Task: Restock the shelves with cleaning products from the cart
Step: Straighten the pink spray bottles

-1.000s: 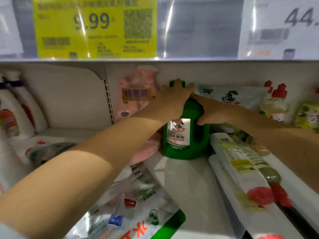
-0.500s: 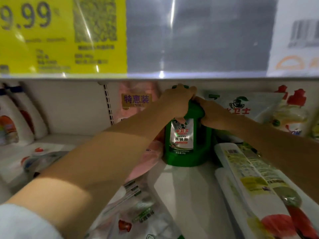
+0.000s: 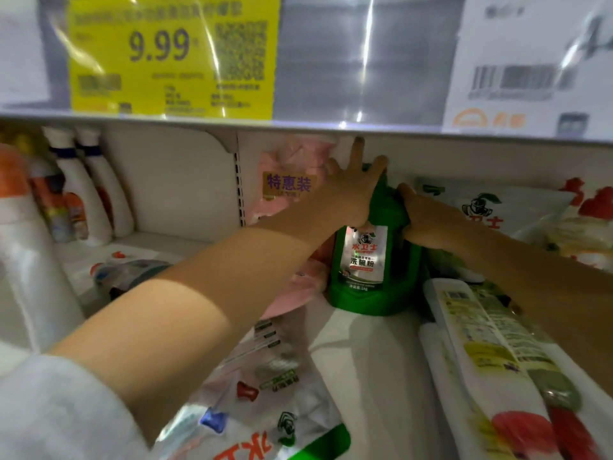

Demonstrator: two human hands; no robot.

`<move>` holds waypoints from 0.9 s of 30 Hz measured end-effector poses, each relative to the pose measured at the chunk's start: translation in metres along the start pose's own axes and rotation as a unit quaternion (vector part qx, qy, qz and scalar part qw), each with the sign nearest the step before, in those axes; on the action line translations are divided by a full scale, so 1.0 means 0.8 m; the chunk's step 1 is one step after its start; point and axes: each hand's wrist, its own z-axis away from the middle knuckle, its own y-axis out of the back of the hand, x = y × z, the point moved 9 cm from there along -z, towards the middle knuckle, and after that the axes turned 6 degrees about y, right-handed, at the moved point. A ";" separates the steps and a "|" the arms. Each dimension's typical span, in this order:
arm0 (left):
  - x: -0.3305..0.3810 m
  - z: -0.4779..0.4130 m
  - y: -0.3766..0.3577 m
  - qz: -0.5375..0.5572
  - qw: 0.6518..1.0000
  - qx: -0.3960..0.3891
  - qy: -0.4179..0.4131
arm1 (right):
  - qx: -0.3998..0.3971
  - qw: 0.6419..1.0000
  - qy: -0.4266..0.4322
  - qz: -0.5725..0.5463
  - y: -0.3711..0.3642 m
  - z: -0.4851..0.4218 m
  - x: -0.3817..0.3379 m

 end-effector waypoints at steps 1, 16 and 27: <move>-0.004 0.009 0.003 0.037 0.999 0.012 0.004 | 0.001 1.000 0.004 -0.004 -0.001 -0.002 0.001; -0.215 0.151 -0.068 0.037 0.975 -0.129 0.179 | -0.035 0.997 -0.044 0.045 0.011 0.025 -0.003; -0.222 0.156 -0.084 0.033 0.980 -0.137 0.140 | -0.028 0.925 0.344 0.160 -0.038 0.157 -0.323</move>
